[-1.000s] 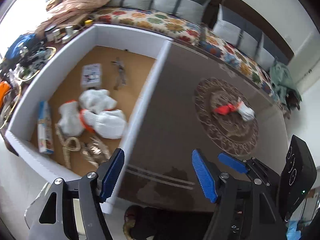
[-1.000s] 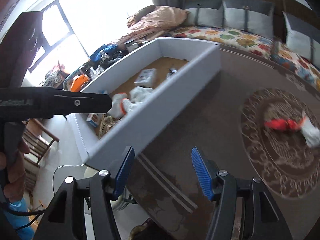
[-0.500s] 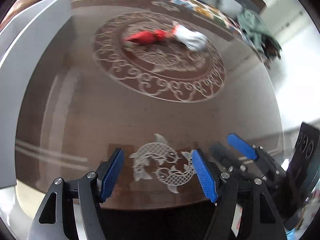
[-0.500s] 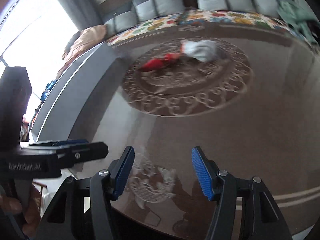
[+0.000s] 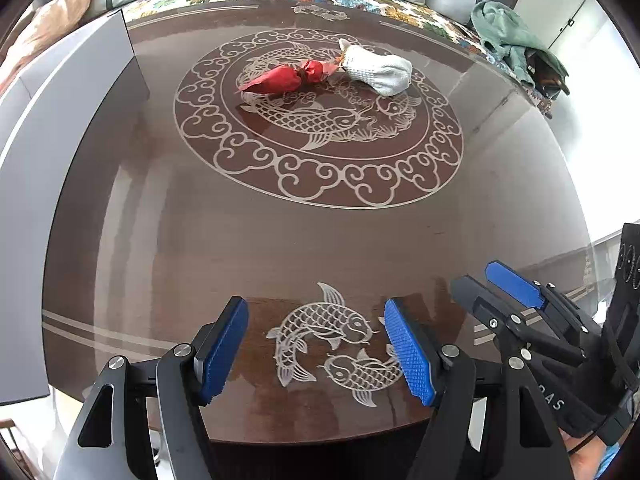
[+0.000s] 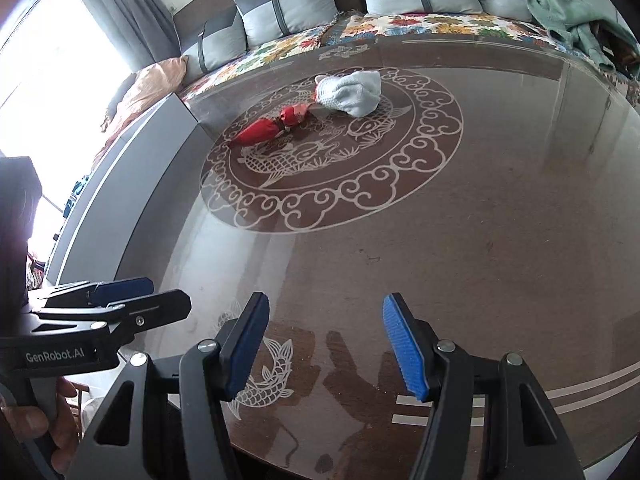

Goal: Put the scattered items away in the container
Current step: 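Move both open tools toward the red packet and white glove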

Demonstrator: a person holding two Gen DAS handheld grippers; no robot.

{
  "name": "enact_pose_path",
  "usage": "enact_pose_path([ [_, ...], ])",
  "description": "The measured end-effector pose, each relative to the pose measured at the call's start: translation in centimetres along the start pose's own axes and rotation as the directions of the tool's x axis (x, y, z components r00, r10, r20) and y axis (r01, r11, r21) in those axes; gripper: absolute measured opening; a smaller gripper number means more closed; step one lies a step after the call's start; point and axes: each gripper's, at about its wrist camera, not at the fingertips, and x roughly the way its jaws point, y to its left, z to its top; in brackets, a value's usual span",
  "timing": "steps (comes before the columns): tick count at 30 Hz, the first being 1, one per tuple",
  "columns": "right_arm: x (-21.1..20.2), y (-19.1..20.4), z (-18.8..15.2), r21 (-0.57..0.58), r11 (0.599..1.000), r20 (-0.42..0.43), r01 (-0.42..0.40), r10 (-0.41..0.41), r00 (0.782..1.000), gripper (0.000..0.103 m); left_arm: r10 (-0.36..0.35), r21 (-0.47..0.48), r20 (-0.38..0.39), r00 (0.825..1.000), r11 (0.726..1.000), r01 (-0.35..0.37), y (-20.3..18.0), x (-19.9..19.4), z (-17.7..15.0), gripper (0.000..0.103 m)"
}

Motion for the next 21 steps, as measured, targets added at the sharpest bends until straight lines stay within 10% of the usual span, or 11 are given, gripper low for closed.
enact_pose_path([
  [21,2.4,0.1,-0.4,0.011,1.0,-0.057,0.005,-0.004,0.998,0.061,0.098,0.085,0.051,0.994,0.991,-0.102,-1.4,1.0,0.5,0.07],
])
